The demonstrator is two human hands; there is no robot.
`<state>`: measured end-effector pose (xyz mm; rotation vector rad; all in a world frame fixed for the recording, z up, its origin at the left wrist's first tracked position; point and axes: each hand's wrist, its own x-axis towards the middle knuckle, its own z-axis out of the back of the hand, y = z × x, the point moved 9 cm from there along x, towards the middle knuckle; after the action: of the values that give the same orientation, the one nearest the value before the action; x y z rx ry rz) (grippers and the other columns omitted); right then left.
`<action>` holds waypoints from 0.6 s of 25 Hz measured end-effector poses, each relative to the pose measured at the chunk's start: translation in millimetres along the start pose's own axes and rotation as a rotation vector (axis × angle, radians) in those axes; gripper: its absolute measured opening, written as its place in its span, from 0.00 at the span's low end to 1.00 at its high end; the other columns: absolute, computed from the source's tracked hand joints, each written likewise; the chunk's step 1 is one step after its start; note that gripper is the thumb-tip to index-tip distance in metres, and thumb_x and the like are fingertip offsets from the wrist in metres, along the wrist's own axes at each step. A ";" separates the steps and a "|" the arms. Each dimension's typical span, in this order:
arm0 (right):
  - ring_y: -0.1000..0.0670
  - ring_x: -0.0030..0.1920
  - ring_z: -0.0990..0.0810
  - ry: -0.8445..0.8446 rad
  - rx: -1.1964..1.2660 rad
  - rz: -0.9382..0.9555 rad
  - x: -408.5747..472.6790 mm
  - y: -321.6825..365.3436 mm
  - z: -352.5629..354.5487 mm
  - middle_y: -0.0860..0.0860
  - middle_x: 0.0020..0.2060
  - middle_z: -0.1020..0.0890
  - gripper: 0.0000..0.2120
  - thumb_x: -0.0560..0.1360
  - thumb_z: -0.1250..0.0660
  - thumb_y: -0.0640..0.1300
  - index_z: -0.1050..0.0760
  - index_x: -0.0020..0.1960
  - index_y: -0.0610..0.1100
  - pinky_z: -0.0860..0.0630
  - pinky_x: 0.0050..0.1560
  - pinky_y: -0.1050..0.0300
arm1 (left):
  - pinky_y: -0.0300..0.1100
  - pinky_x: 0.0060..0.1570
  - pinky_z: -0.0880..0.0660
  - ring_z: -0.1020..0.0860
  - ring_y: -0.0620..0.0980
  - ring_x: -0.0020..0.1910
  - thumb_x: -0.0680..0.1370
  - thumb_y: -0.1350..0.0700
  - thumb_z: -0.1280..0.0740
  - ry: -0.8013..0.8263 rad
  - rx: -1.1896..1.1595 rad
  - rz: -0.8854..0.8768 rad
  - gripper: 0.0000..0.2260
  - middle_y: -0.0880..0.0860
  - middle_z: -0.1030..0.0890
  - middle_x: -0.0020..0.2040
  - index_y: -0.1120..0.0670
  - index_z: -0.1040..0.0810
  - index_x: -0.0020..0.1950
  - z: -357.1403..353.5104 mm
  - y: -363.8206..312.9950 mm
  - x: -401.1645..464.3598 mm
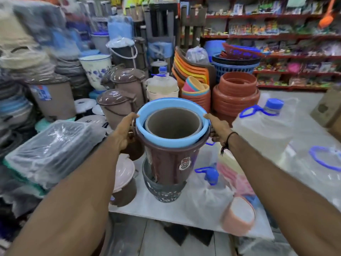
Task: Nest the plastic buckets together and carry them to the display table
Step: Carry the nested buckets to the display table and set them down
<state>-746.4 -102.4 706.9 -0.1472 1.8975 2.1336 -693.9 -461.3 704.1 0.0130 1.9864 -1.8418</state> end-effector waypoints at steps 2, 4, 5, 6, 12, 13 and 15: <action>0.53 0.21 0.36 0.031 -0.036 -0.044 31.5 -15.2 -23.2 0.50 0.24 0.30 0.20 0.63 0.27 0.62 0.27 0.34 0.47 0.40 0.23 0.64 | 0.38 0.29 0.30 0.28 0.48 0.27 0.69 0.43 0.32 -0.053 -0.001 0.063 0.13 0.51 0.26 0.30 0.53 0.24 0.38 7.2 15.0 22.8; 0.53 0.22 0.36 0.076 -0.104 -0.111 61.3 -46.0 -50.4 0.51 0.26 0.31 0.18 0.66 0.28 0.62 0.28 0.37 0.48 0.39 0.25 0.64 | 0.36 0.24 0.29 0.28 0.48 0.21 0.72 0.44 0.33 -0.089 0.029 0.172 0.13 0.50 0.27 0.24 0.53 0.25 0.35 15.7 45.3 47.1; 0.53 0.22 0.36 0.092 -0.128 -0.142 71.1 -63.4 -60.9 0.51 0.26 0.31 0.17 0.68 0.29 0.61 0.28 0.37 0.49 0.39 0.25 0.64 | 0.35 0.23 0.28 0.28 0.48 0.21 0.73 0.46 0.33 -0.103 0.074 0.230 0.13 0.50 0.26 0.23 0.54 0.25 0.35 20.6 62.4 57.3; 0.53 0.23 0.35 0.093 -0.145 -0.178 81.9 -81.8 -70.6 0.50 0.26 0.31 0.16 0.70 0.29 0.59 0.28 0.38 0.48 0.39 0.25 0.64 | 0.34 0.22 0.28 0.27 0.48 0.23 0.74 0.47 0.33 -0.118 0.116 0.282 0.12 0.51 0.25 0.25 0.54 0.25 0.36 26.5 80.0 70.0; 0.54 0.15 0.37 0.099 -0.295 -0.406 120.0 -184.0 -115.2 0.47 0.25 0.34 0.15 0.80 0.38 0.45 0.32 0.35 0.44 0.42 0.21 0.71 | 0.43 0.43 0.26 0.24 0.57 0.37 0.79 0.53 0.38 0.050 0.330 0.537 0.10 0.61 0.22 0.45 0.60 0.24 0.52 36.3 187.2 133.0; 0.54 0.14 0.36 0.088 -0.359 -0.433 124.3 -194.5 -120.4 0.46 0.25 0.34 0.16 0.80 0.40 0.43 0.32 0.34 0.43 0.41 0.19 0.71 | 0.44 0.48 0.26 0.22 0.59 0.41 0.79 0.54 0.38 0.086 0.390 0.574 0.13 0.62 0.21 0.48 0.62 0.24 0.56 39.3 202.1 145.0; 0.51 0.19 0.31 0.082 -0.509 -0.472 125.6 -208.8 -119.5 0.45 0.28 0.30 0.14 0.80 0.40 0.40 0.30 0.36 0.41 0.37 0.21 0.67 | 0.45 0.52 0.27 0.21 0.59 0.44 0.79 0.55 0.38 0.175 0.514 0.619 0.18 0.62 0.21 0.50 0.64 0.25 0.64 39.1 220.7 160.0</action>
<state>-822.1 -182.2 458.7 -0.7154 1.1536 2.2255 -762.9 -517.1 443.4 0.8608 1.3249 -1.8857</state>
